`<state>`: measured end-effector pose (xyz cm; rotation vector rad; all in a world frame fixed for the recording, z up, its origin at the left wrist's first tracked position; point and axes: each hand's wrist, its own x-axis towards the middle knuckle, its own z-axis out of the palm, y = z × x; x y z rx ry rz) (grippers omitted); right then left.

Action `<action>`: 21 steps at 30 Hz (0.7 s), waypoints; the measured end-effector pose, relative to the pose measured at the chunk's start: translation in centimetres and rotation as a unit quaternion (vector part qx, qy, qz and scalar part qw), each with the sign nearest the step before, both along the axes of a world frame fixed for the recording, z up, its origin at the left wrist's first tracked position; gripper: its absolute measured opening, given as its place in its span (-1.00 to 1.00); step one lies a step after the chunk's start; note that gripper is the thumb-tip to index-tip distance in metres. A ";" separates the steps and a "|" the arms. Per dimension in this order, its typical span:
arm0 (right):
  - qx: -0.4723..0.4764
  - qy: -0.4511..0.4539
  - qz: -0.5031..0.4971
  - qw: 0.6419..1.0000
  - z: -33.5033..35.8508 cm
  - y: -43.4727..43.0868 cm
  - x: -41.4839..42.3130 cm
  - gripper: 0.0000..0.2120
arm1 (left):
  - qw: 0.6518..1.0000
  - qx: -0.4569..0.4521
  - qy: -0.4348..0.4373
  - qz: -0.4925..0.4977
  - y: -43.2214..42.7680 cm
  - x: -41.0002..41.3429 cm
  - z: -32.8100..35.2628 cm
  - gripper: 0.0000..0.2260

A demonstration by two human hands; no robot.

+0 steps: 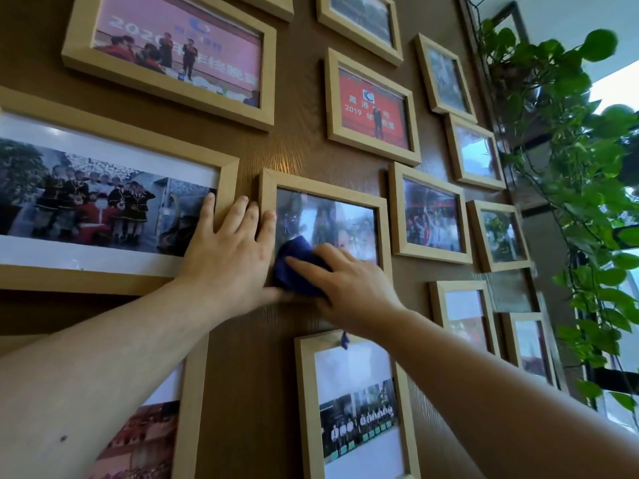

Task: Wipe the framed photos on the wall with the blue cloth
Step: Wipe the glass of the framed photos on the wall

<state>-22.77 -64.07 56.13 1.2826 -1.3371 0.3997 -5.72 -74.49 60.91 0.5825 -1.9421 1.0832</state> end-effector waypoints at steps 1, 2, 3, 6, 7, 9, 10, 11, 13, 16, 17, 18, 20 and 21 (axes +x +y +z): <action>0.009 0.009 0.005 1.000 0.1 -0.2 0.4 -0.44 | 1.000 0.001 -0.002 0.002 0.0 0.0 0.0 0.07; 0.019 0.011 0.005 1.000 0.1 -0.2 0.5 -0.45 | 1.000 0.001 -0.003 0.005 -0.1 0.0 0.0 0.08; 0.028 0.013 -0.003 1.000 0.2 0.0 0.3 -0.45 | 1.000 -0.001 -0.002 0.008 -0.1 0.0 0.0 0.08; 0.040 -0.002 -0.037 0.999 -0.2 1.3 -1.5 -0.46 | 1.000 -0.003 0.002 0.017 0.1 -0.3 0.0 0.09; 0.039 -0.016 -0.051 0.998 -0.4 1.8 -2.3 -0.46 | 1.000 -0.005 0.002 0.021 0.1 -0.4 0.0 0.10; 0.035 -0.039 -0.090 0.995 -1.0 2.9 -4.0 -0.47 | 1.000 -0.008 0.002 0.028 0.0 -0.5 0.0 0.09; 0.033 -0.049 -0.111 0.992 -1.2 3.4 -4.8 -0.47 | 1.000 -0.008 0.002 0.029 -0.1 -0.5 -0.1 0.09; 0.029 -0.058 -0.129 0.990 -1.5 3.9 -5.4 -0.46 | 1.000 -0.006 0.003 0.030 -0.1 -0.5 -0.1 0.08; 0.021 -0.082 -0.157 0.984 -1.7 4.7 -6.2 -0.47 | 0.999 0.001 0.006 0.033 0.0 -0.5 -0.2 0.08; 0.008 -0.114 -0.193 0.974 -1.5 5.4 -6.6 -0.49 | 0.999 0.013 0.009 0.034 0.4 -0.3 -0.3 0.06; -0.002 -0.119 -0.194 0.974 -1.5 5.5 -6.4 -0.50 | 0.999 0.012 0.006 0.031 0.5 -0.1 -0.4 0.04; -0.013 -0.124 -0.187 0.974 -1.4 5.6 -6.1 -0.50 | 1.000 0.008 0.002 0.025 0.6 0.3 -0.5 0.01; -0.039 -0.132 -0.151 0.979 -0.9 5.3 -4.7 -0.50 | 1.000 -0.006 -0.007 0.012 0.7 1.6 -0.6 -0.04; -0.053 -0.134 -0.130 0.981 -0.6 5.0 -3.8 -0.50 | 1.000 -0.014 -0.010 0.007 0.7 2.4 -0.6 -0.06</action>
